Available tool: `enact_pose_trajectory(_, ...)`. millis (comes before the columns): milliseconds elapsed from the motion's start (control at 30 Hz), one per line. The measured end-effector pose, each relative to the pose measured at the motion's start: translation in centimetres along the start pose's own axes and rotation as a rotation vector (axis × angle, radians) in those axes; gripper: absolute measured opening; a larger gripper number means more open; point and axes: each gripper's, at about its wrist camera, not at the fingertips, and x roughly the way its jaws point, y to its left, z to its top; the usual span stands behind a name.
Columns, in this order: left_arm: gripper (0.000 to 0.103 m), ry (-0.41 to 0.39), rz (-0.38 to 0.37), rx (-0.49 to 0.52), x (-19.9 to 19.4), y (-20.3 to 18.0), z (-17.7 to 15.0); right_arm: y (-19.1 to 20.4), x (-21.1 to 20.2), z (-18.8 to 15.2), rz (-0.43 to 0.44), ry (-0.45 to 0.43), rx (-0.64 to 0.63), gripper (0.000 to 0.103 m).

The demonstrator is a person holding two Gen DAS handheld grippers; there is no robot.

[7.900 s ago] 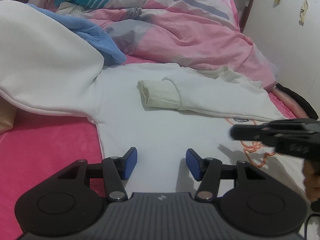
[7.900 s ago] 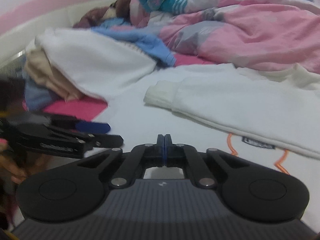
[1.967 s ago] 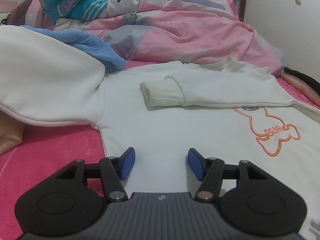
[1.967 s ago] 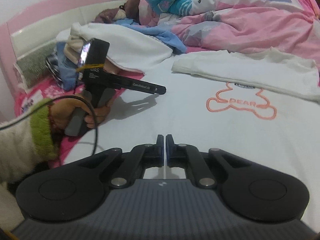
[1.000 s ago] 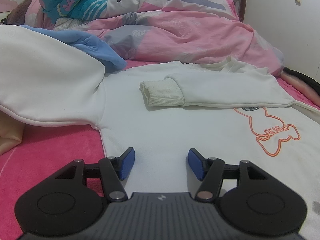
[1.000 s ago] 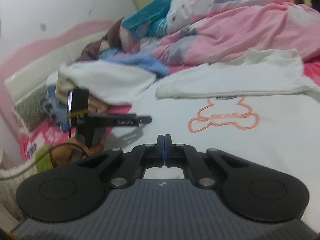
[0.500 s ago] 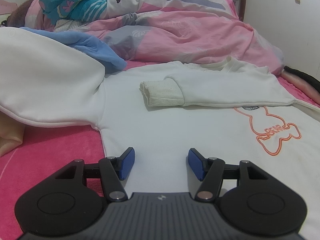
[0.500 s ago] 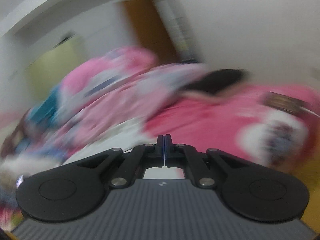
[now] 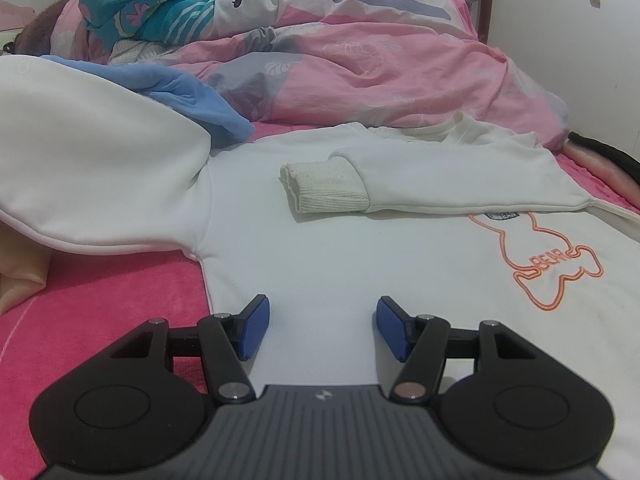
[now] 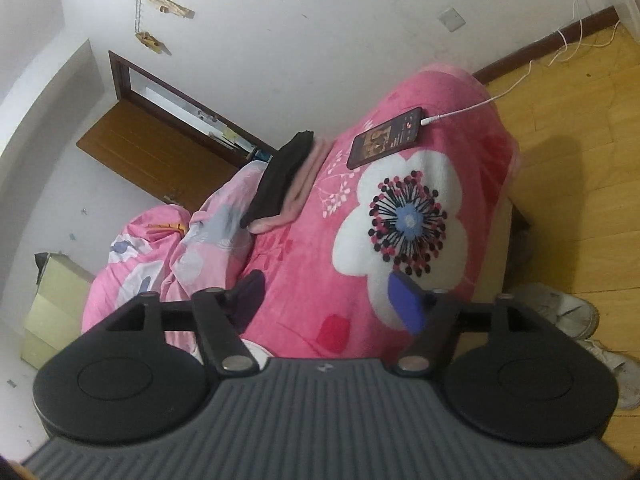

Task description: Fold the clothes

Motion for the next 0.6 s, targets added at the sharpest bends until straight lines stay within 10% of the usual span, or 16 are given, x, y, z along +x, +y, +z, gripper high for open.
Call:
enact_pose_trajectory(167,0.061,0.000,0.002,0.001,0.0,-0.1,0.0,-0.6,-0.3,-0.1,-0.074,-0.039,0.011,0.083)
enact_pose_trajectory(367,0.061,-0.001,0.003,0.001,0.0,0.0,0.0,2.4,1.8,-2.4,-0.551,-0.101,-0.414,0.083)
enact_pose_trajectory(600,0.062,-0.008,-0.012,-0.016,-0.1,0.3,-0.1,5.9,5.1,-4.0,-0.450,-0.107,-0.518,0.084)
